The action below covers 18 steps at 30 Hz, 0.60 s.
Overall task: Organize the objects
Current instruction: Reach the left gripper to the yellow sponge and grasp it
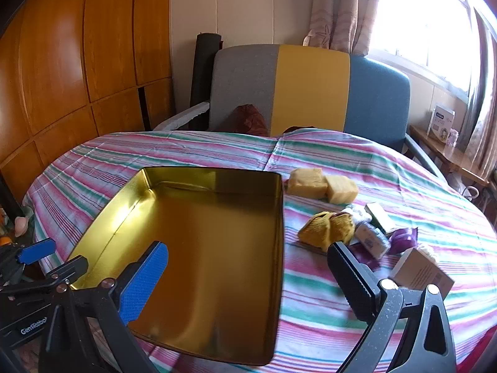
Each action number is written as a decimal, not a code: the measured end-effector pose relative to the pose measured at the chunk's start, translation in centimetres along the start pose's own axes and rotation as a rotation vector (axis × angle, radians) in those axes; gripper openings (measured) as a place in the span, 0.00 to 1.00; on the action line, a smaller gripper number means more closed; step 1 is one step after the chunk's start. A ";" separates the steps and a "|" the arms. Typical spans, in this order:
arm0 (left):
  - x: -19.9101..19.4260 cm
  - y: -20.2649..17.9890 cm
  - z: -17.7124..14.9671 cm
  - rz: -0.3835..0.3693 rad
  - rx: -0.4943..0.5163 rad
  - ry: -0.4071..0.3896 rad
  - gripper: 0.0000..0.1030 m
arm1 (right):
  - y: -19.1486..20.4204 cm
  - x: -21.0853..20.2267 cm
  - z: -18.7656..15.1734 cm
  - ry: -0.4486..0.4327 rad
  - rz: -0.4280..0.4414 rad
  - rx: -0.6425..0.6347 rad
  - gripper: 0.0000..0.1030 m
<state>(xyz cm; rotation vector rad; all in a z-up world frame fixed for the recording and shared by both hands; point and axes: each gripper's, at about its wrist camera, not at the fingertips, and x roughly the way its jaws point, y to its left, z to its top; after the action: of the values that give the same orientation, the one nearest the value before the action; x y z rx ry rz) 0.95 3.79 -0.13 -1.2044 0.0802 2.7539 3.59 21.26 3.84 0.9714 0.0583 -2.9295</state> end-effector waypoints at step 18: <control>1.7 -5.3 2.2 -0.307 0.093 0.125 0.65 | -19.6 1.6 1.9 0.006 -0.266 0.234 1.00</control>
<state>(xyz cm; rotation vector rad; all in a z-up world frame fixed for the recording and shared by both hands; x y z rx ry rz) -0.97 9.46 0.16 -1.2465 0.0319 2.3860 -0.08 40.60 4.79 1.0790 -0.1726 -3.2328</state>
